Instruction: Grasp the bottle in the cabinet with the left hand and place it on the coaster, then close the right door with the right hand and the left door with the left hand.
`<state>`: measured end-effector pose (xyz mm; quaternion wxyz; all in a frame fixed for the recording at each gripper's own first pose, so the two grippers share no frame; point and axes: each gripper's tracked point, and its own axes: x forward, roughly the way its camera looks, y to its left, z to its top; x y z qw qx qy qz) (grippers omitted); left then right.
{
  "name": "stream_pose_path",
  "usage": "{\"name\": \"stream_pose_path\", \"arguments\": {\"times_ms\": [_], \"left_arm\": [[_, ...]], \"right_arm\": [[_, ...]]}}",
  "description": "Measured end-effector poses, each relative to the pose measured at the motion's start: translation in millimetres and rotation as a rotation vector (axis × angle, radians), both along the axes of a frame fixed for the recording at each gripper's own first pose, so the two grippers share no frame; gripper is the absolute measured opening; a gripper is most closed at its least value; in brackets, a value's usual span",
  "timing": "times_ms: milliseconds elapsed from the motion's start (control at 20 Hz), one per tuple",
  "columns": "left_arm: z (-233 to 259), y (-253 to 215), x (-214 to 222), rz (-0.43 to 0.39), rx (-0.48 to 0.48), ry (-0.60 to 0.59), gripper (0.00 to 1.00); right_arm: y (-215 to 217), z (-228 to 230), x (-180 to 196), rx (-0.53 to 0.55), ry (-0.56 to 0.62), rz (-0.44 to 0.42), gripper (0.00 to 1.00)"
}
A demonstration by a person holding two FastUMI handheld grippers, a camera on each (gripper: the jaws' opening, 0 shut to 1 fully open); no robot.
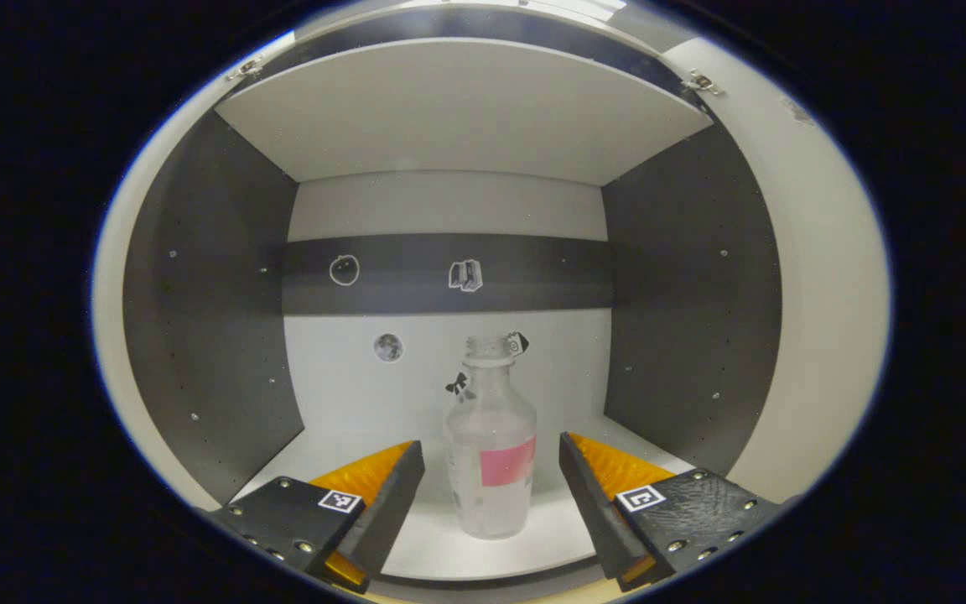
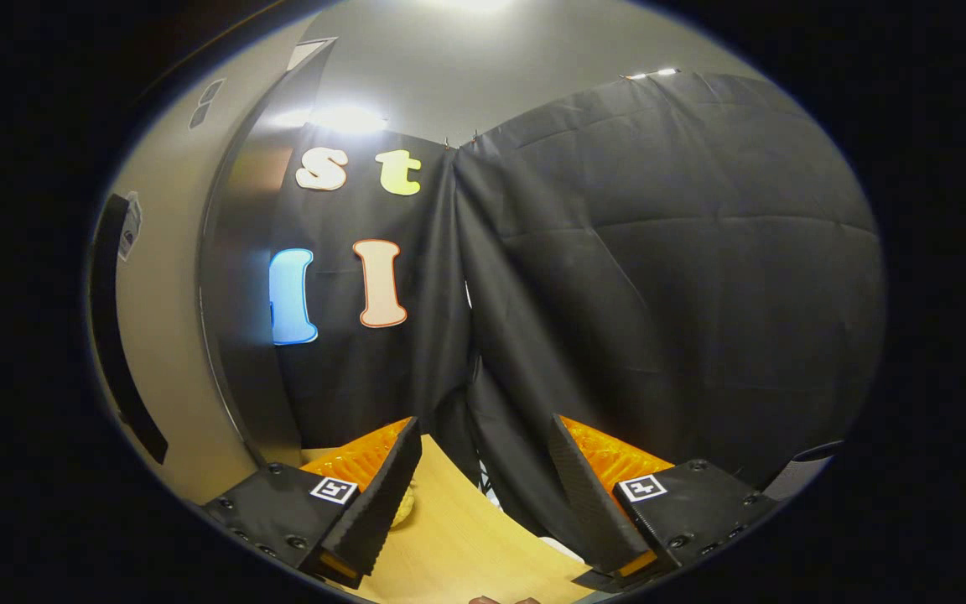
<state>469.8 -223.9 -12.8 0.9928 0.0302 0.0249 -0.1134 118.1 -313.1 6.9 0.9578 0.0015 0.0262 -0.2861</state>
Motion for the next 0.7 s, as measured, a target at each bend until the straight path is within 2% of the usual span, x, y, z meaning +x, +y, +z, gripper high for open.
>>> {"name": "stream_pose_path", "arguments": {"times_ms": [150,200,250,300,350,400,450,550,600,650,700], "left_arm": [[-4.8,-6.0,7.3,-0.012,-0.035,0.022,1.00],[-3.5,-6.5,11.1,-0.009,-0.041,0.018,0.99],[-2.7,-4.4,11.5,0.000,-0.043,0.012,0.99],[-1.0,-0.8,15.1,0.020,-0.041,0.001,0.92],[-0.6,0.9,18.6,0.027,-0.039,-0.002,0.99],[-2.1,0.0,20.7,0.025,-0.036,0.004,0.91],[-1.1,2.9,22.0,0.039,-0.036,-0.002,0.85],[-1.2,3.2,20.0,0.037,-0.029,0.005,0.71],[0.1,4.1,18.7,0.040,-0.022,0.006,0.71],[0.9,3.7,15.0,0.037,-0.018,0.008,0.71],[5.1,3.8,12.3,0.037,-0.012,0.003,0.71]], "right_arm": [[-12.0,0.8,3.8,-0.013,0.007,-0.004,0.97],[-14.2,2.0,5.4,-0.016,0.006,-0.003,0.93],[-15.4,0.4,7.7,-0.018,0.007,0.001,0.97],[-16.1,-1.4,8.4,-0.017,0.011,0.006,0.97],[-15.9,-3.3,10.7,-0.016,0.015,0.013,0.97],[-15.8,-4.8,12.4,-0.017,0.020,0.020,0.93],[-18.0,-7.8,13.5,-0.022,0.027,0.023,0.97],[-19.8,-10.2,13.7,-0.020,0.027,0.028,0.97],[-19.8,-10.2,15.4,-0.013,0.026,0.032,0.93],[-20.6,-13.3,16.7,-0.005,0.026,0.036,0.97],[-20.3,-16.1,18.8,0.005,0.027,0.044,0.97]]}}
